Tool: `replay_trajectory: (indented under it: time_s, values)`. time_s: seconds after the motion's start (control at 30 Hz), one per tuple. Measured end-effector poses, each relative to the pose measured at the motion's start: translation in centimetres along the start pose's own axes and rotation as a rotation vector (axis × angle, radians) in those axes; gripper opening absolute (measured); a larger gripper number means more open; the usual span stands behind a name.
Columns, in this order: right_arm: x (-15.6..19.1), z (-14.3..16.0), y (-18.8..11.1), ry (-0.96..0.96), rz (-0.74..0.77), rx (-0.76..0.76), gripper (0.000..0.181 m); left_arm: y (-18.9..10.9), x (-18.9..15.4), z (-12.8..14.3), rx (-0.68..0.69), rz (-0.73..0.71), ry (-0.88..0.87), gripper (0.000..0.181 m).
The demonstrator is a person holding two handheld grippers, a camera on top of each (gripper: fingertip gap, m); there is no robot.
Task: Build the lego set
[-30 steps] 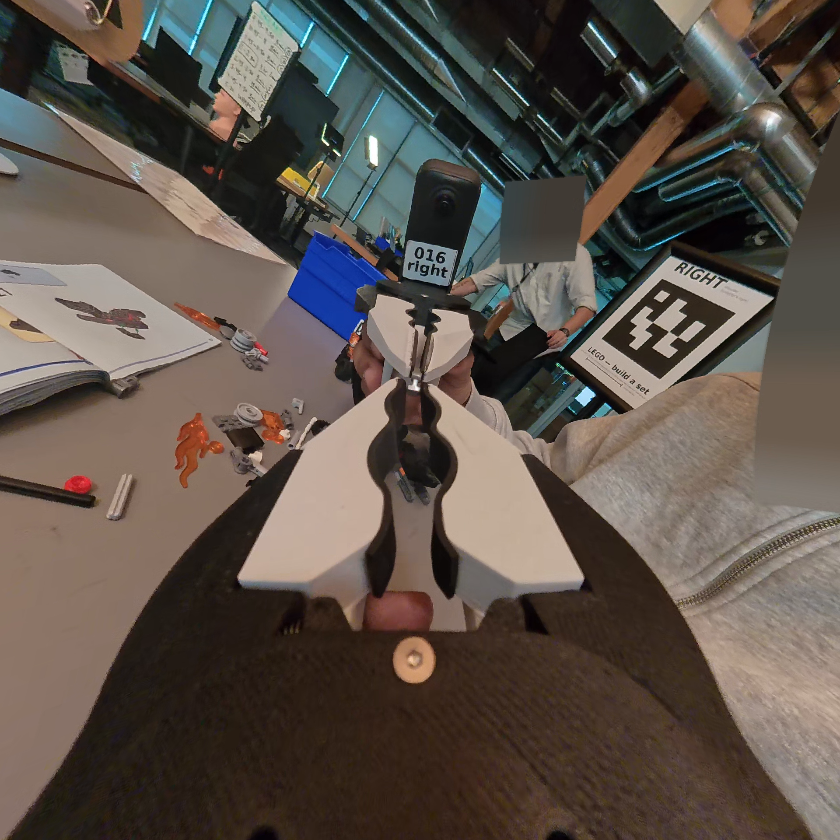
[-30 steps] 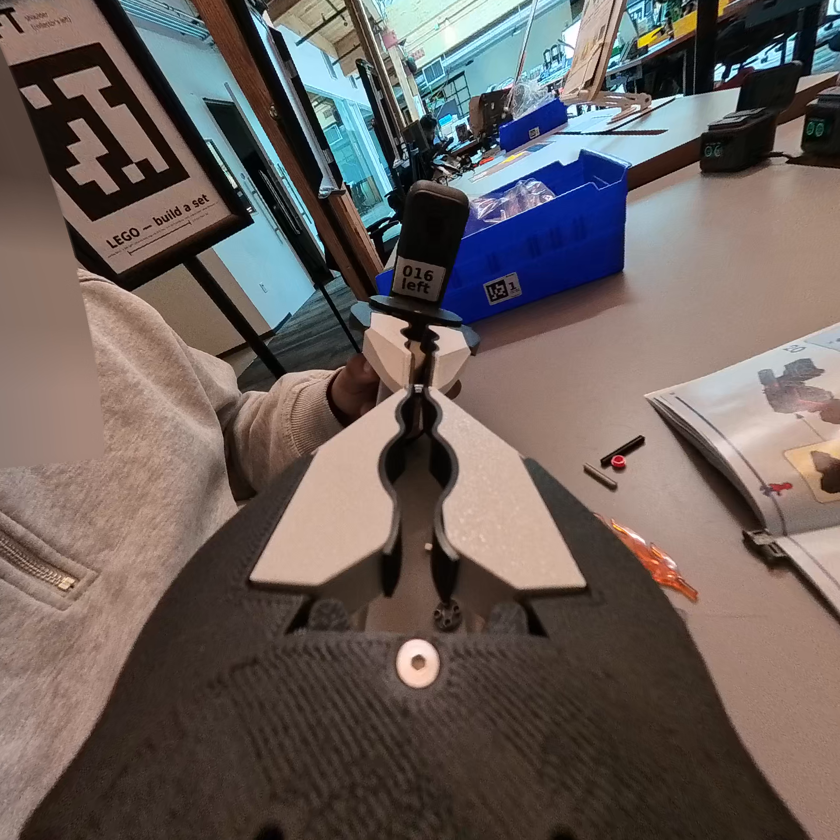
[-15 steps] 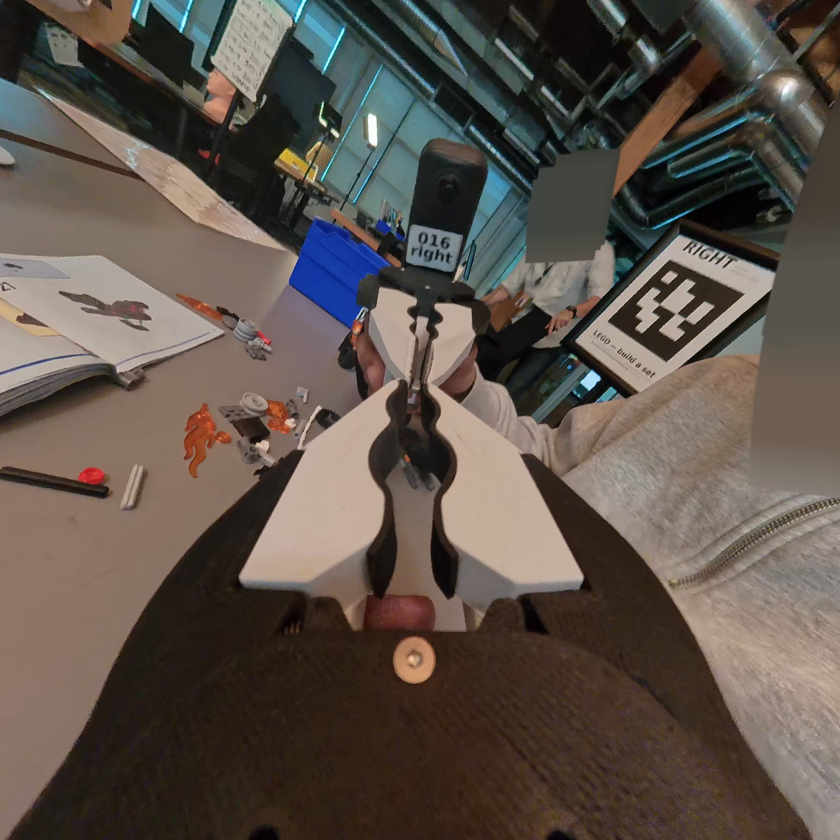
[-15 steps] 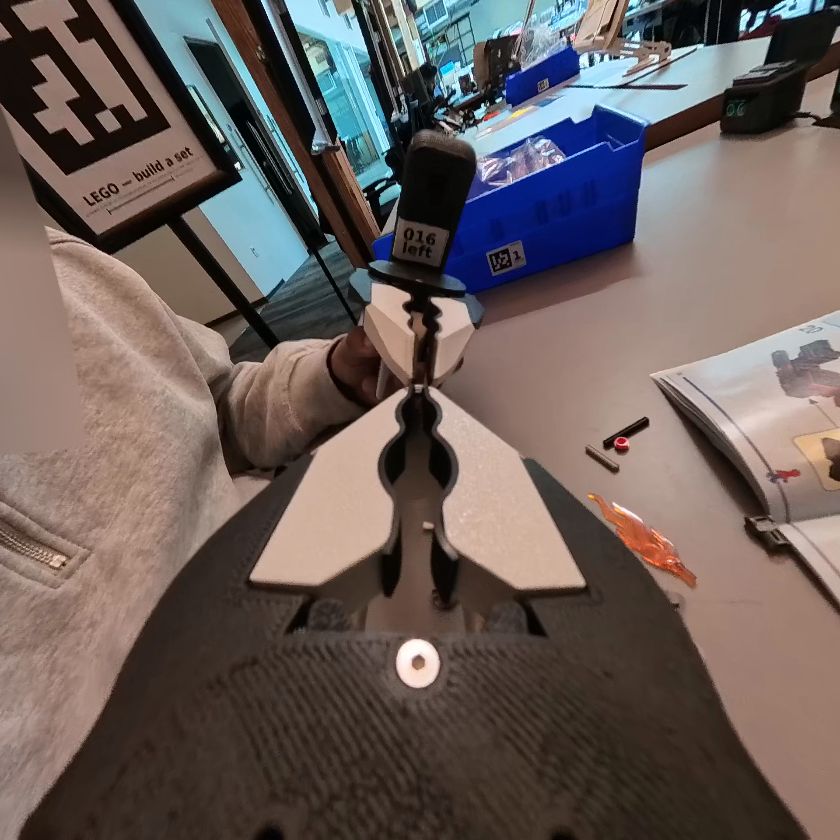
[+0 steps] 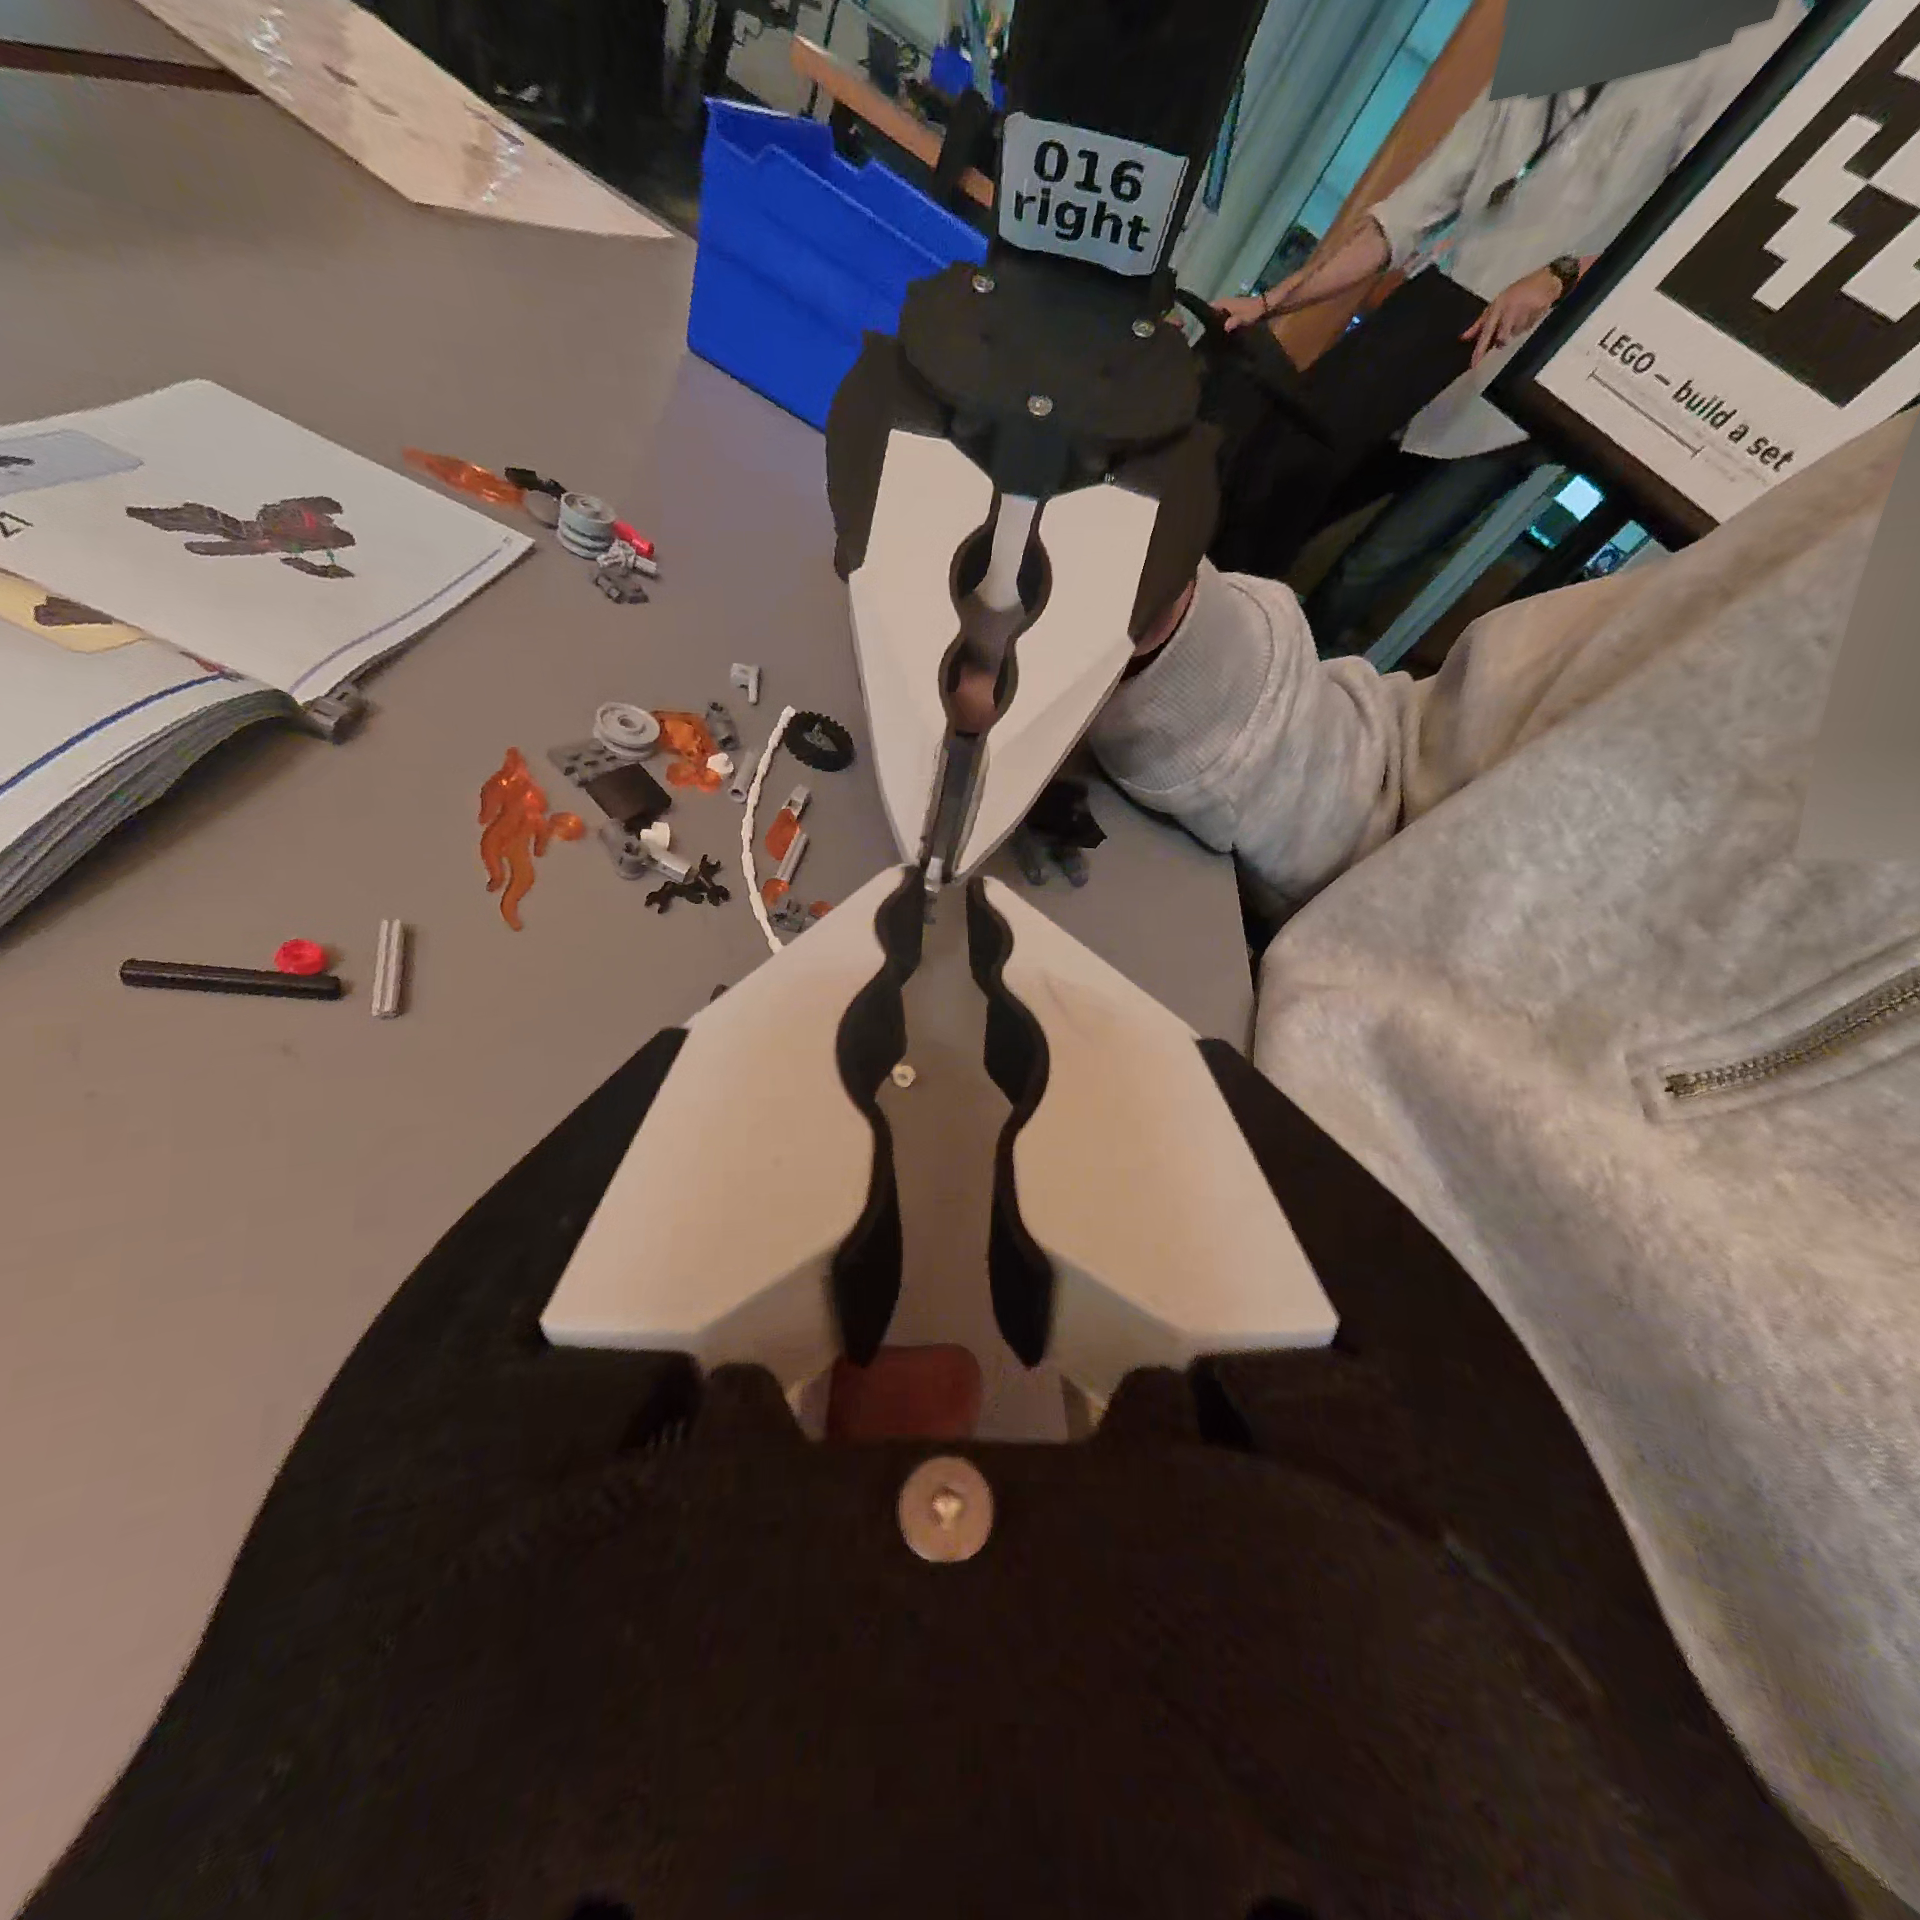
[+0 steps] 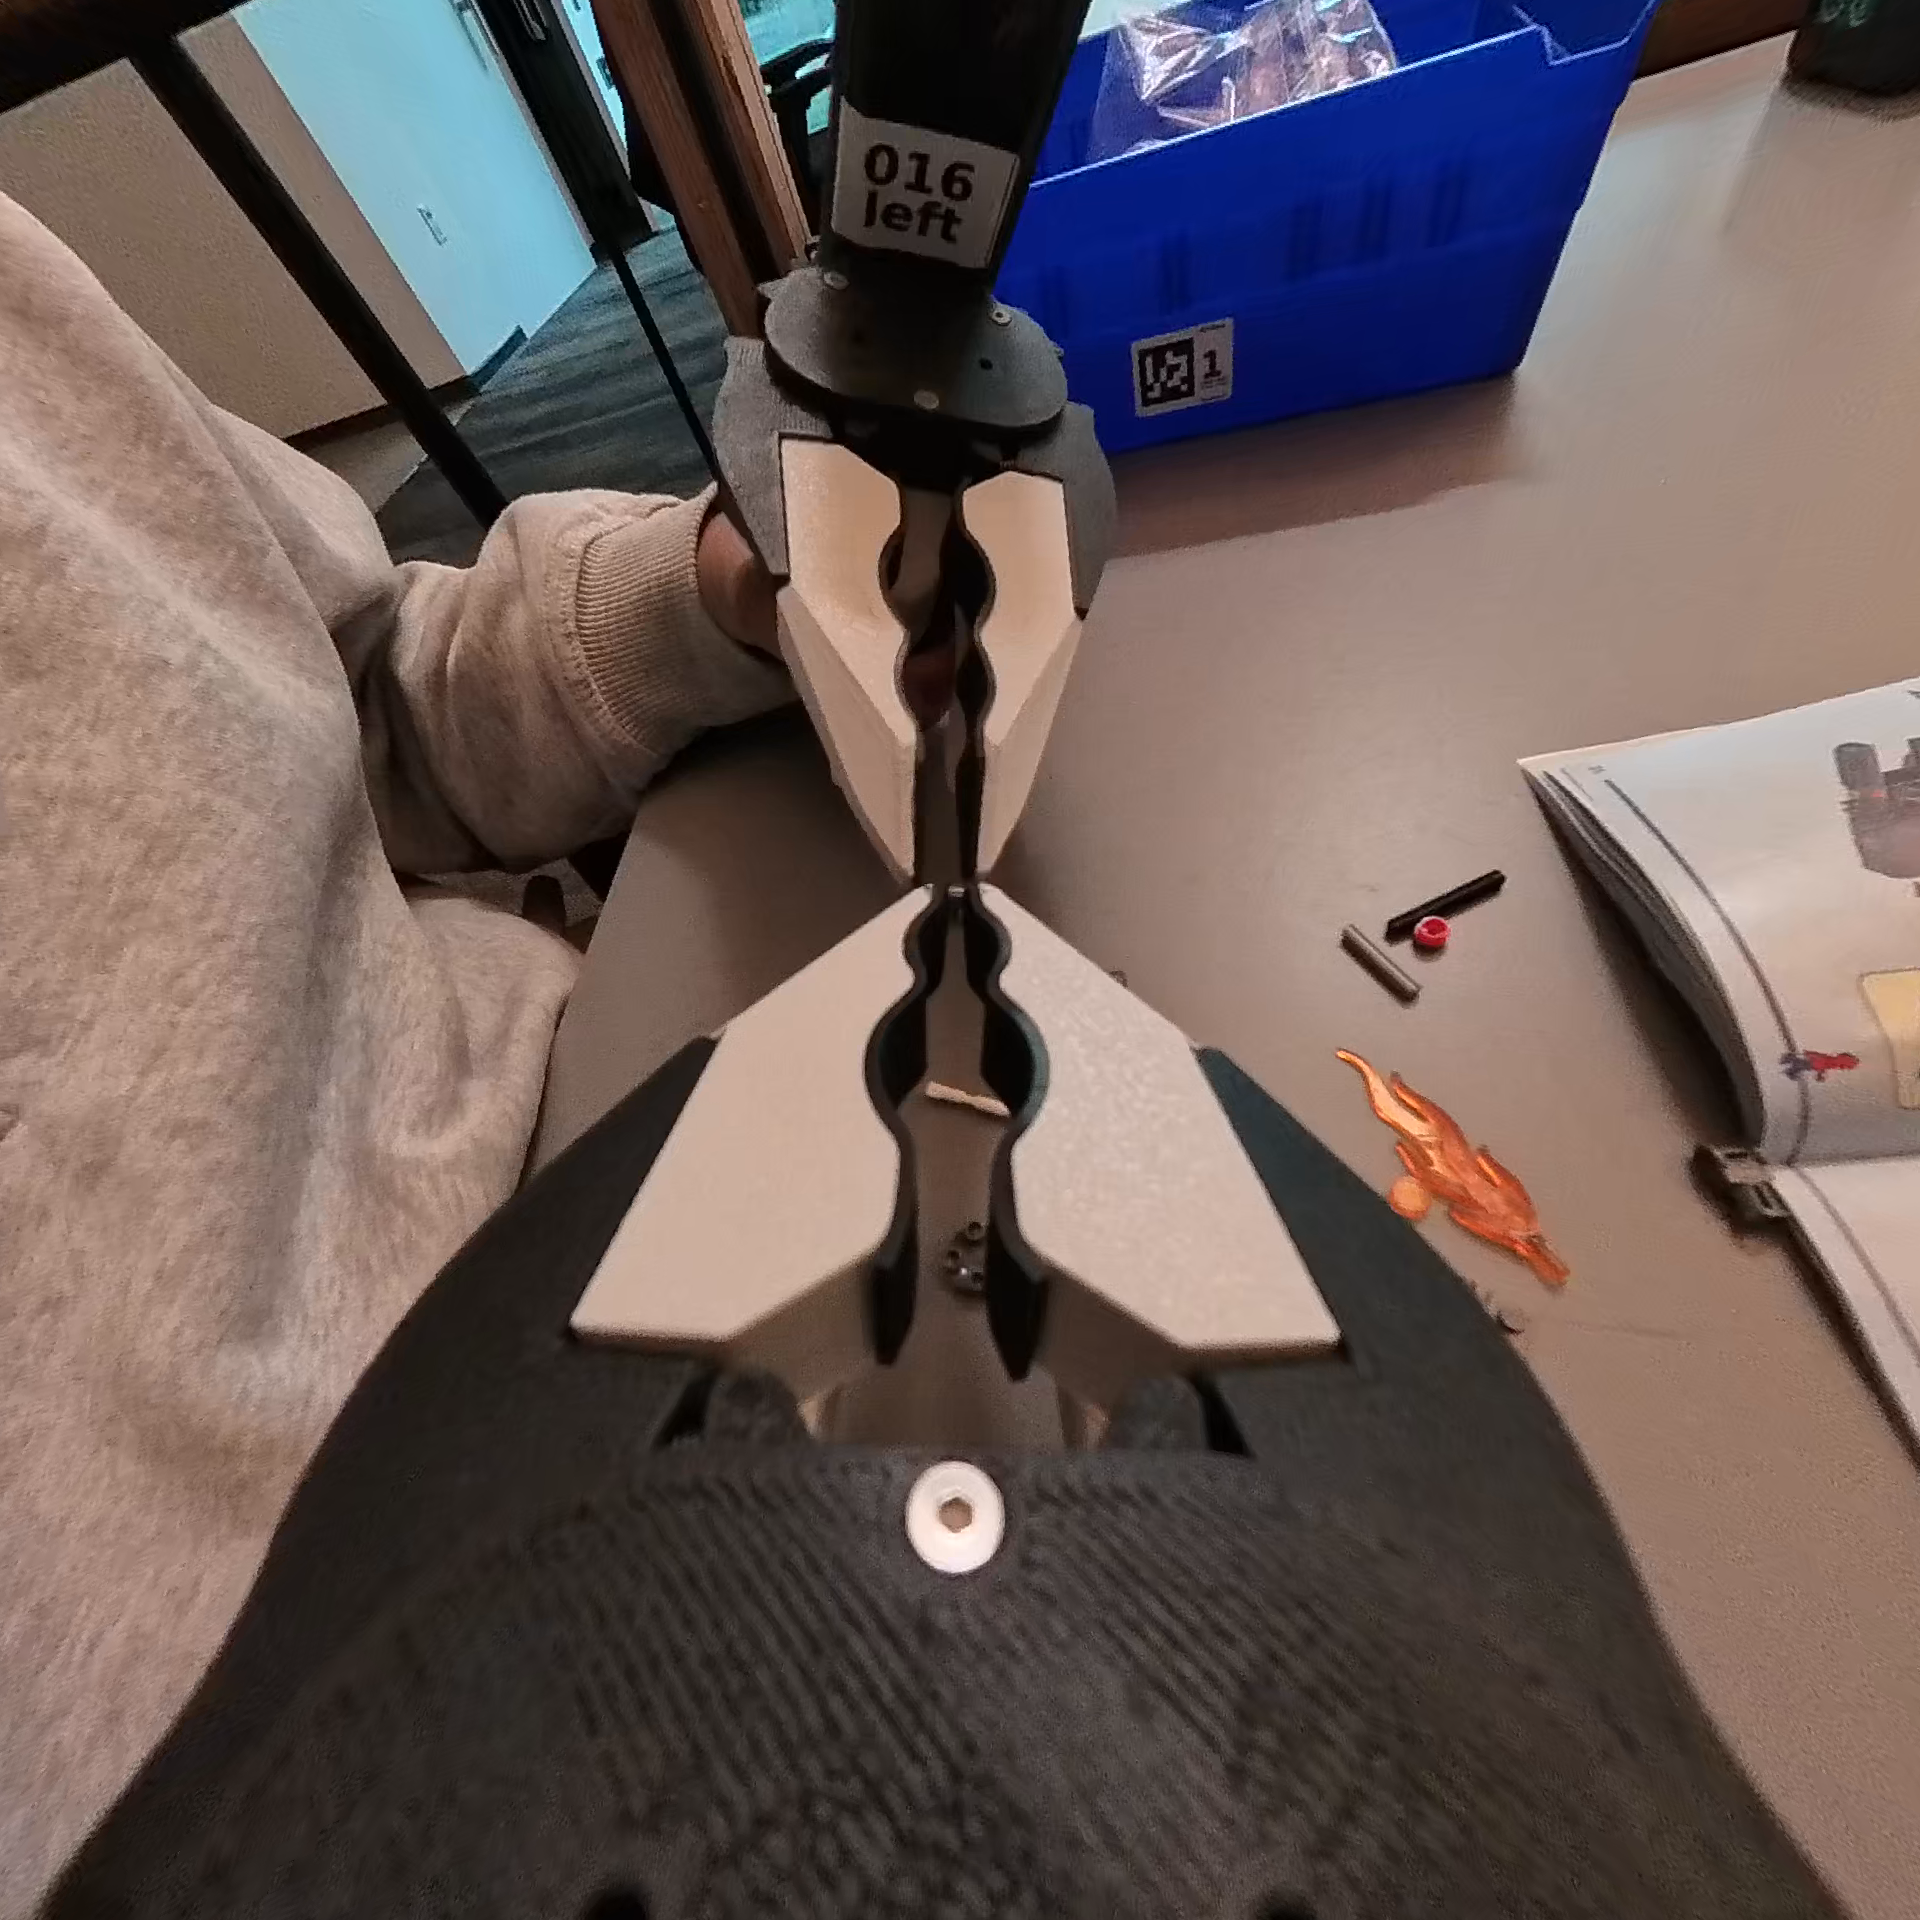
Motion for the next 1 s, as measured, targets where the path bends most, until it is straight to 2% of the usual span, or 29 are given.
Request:
replay_trajectory:
  time_s: [0.8, 0.87, 0.93, 1.0]
  values:
    - [0.1, -0.2, 0.0, -0.002, -0.012, -0.028, 0.001, 0.0, 0.0, 0.0, -0.002, -0.005, 0.007, 0.002]
    - [-0.1, -0.3, -0.1, 0.002, 0.014, -0.028, 0.002, -0.1, 0.0, -0.1, -0.008, -0.024, 0.009, 0.002]
    - [-0.7, -0.5, -0.8, -0.005, 0.09, -0.035, 0.012, -0.3, 0.3, -0.3, -0.004, -0.066, 0.011, 0.001]
    - [-1.3, -1.0, -2.0, -0.002, 0.165, -0.073, 0.014, -0.5, 0.6, -0.3, 0.036, -0.133, 0.023, 0.001]
Point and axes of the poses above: each gripper's, where its closed fingertips meet, y out along the fingers, z out of its underside, x = y × z across the jaws, the point moved 8 cm from there along -y, back along the fingers, and after that the axes turned 3 degrees about -y, right-handed, at the moved point
